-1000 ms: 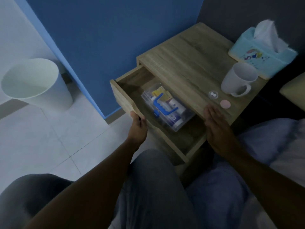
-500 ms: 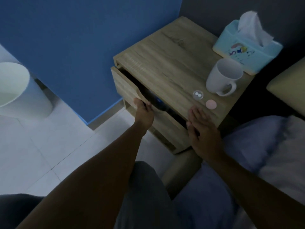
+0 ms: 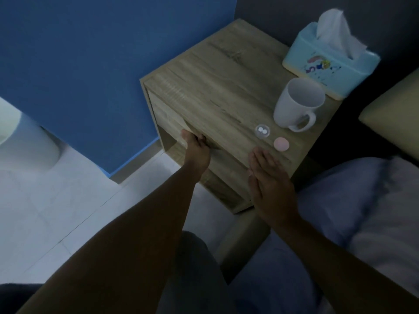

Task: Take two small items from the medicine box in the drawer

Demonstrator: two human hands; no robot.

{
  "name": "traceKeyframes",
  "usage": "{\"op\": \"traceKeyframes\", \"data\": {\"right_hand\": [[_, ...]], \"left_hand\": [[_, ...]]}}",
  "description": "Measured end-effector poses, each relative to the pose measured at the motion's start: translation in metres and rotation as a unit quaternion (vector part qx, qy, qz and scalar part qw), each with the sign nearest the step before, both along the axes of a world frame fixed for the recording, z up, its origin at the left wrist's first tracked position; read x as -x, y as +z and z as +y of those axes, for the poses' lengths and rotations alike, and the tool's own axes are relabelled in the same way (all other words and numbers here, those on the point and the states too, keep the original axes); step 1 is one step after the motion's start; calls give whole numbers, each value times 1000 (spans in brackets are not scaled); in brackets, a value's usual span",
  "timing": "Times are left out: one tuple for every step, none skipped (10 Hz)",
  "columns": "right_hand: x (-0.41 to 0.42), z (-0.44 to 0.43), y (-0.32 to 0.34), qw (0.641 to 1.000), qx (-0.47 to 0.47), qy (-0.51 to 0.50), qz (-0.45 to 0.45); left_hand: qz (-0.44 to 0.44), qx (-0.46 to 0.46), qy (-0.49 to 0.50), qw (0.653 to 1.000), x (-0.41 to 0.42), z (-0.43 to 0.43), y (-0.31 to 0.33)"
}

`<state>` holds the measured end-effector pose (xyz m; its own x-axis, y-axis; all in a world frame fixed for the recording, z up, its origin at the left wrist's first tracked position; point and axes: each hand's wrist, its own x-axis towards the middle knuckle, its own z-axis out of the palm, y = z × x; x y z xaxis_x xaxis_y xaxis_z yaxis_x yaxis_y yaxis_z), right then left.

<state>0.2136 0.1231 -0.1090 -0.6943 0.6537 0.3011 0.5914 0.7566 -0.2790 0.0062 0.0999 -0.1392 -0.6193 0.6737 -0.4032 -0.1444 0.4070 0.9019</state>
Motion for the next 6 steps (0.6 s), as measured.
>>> {"op": "traceKeyframes", "data": {"right_hand": [[1,-1,3,1000,9,2,2],[1,0,3,1000,13,1,-2],[2,-2,7,1000,29,-3,-11],[3,1,17,998,56,4,-29],[4,3,42,993,106,6,-47],[10,-4,68,993,113,-6,-19]], "left_hand": [[-8,4,-18,1000,7,-1,3],[16,16,-43,999,12,-9,13],[56,30,-70,996,6,-24,22],[104,44,-86,990,-2,-42,45],[178,18,-119,977,-1,-57,76],[209,23,-155,965,-2,-70,112]]}}
